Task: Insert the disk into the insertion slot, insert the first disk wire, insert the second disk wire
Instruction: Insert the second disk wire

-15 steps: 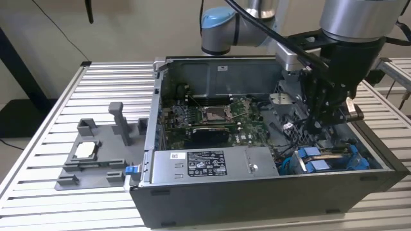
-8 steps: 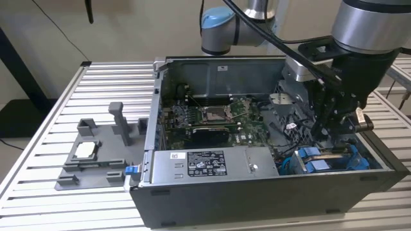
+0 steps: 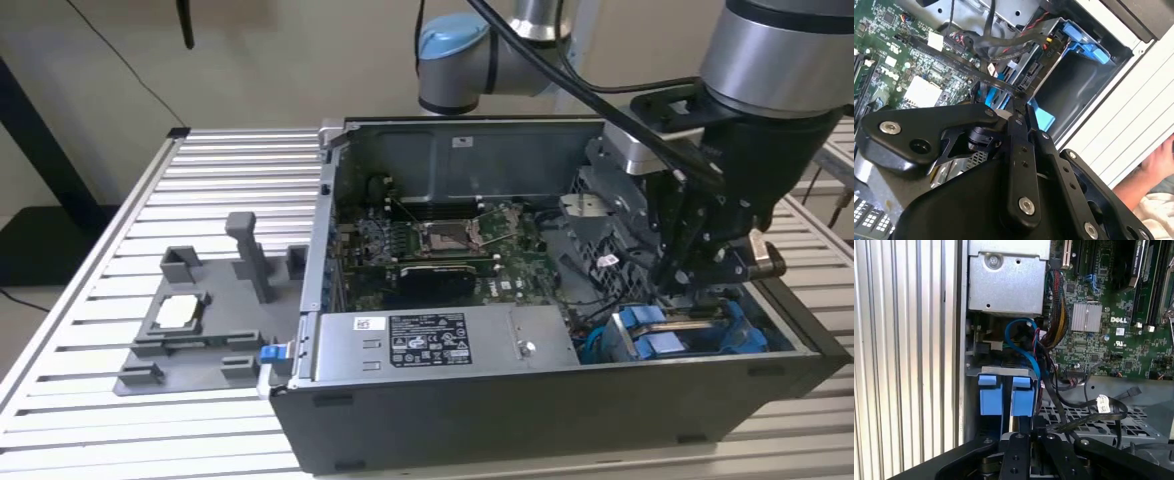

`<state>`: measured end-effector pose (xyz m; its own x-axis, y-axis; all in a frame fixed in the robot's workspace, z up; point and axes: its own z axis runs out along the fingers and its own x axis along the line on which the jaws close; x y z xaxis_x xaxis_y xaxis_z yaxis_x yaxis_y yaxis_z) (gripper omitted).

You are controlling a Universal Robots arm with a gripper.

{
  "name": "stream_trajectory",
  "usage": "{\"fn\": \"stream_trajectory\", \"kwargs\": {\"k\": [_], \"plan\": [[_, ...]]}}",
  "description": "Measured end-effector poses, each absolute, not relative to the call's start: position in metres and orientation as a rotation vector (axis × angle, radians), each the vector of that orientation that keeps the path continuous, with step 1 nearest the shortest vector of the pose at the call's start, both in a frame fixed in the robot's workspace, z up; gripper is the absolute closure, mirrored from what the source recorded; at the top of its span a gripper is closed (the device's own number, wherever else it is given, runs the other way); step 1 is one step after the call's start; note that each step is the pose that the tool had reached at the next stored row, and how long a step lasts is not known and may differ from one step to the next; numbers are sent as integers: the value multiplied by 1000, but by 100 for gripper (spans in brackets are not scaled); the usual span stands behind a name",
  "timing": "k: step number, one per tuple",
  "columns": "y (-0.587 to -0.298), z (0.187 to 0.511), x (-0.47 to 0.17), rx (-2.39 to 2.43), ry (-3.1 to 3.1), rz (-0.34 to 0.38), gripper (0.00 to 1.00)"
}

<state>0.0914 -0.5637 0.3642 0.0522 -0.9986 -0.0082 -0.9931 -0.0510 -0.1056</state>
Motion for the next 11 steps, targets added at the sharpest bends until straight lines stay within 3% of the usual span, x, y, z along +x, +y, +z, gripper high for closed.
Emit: {"fn": "stream_trajectory", "kwargs": {"k": [11], "plan": [[-569,359,103,-2217,2107,-60,85]]}}
